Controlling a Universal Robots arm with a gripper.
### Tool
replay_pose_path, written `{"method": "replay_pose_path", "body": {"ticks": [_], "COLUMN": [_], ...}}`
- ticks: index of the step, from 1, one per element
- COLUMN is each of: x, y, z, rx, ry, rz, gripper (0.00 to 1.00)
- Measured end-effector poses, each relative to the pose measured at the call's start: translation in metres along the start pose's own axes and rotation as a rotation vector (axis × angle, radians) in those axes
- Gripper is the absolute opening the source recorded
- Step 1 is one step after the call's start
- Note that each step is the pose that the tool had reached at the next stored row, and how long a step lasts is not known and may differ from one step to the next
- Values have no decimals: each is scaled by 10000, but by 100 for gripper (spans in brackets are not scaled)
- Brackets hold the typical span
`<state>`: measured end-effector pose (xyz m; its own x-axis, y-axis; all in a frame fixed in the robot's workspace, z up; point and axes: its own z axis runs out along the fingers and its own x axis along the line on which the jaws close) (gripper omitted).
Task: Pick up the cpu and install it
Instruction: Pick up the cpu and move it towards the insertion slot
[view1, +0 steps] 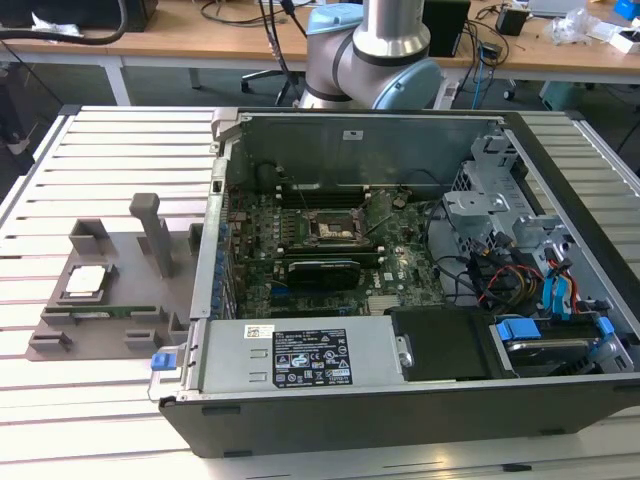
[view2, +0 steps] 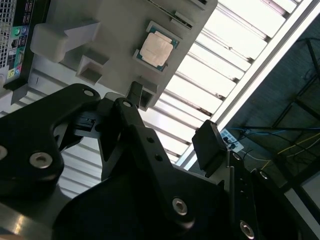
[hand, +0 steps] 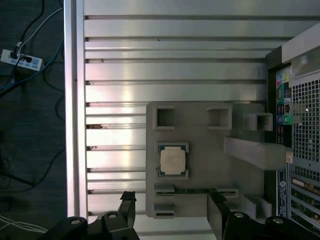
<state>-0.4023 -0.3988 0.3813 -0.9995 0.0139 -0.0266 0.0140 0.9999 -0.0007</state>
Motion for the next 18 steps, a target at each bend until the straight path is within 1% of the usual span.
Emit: {"method": "replay_pose_path", "body": {"ticks": [13, 15, 18], "x": [1, 2, 2], "y": [0, 0, 0], "z": [53, 75, 92], "rx": [0, 0, 0], "ry": [0, 0, 0], "rz": [0, 0, 0], "gripper": [68, 68, 68]}}
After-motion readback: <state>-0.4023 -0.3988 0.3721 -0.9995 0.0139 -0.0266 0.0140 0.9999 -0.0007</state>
